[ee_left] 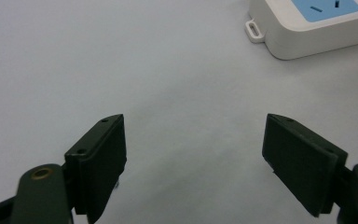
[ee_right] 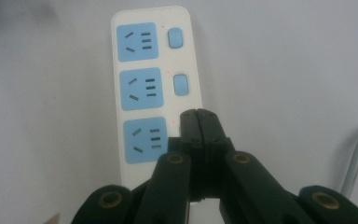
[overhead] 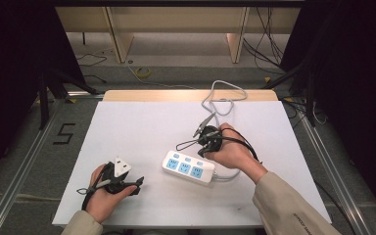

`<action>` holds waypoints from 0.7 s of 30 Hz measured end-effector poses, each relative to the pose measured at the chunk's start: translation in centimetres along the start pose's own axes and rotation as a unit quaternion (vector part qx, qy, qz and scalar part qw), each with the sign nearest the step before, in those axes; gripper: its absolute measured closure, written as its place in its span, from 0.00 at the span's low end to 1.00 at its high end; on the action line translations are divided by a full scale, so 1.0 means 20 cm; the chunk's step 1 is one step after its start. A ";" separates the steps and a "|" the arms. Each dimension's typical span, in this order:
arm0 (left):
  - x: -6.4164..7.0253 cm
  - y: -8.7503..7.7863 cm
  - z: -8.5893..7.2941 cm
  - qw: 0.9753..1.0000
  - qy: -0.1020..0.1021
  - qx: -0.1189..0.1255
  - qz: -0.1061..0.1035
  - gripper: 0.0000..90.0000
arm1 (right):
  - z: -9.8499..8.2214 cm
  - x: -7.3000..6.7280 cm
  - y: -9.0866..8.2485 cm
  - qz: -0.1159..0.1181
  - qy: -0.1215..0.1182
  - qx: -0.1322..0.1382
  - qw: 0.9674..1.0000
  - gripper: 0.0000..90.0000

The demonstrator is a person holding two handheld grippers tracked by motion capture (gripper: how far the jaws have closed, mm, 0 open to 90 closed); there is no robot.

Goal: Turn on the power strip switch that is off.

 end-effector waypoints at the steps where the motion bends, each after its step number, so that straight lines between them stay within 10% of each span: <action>1: 0.00 0.00 0.00 1.000 0.000 0.000 0.000 0.24 | 0.00 0.00 0.00 -0.001 0.001 0.000 1.000 1.00; 21: 0.00 0.00 0.00 1.000 -0.001 0.002 0.002 0.24 | 0.04 0.01 0.06 0.000 -0.003 -0.010 1.000 1.00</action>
Point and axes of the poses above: each handheld gripper's, and its own axes: y roughly forward along the jaws, z roughly out of its top, x roughly to its right, the point moved 10 cm from there along y, roughly forward along the jaws, and after that the axes turned 13 degrees about x, right-handed, at the moved point
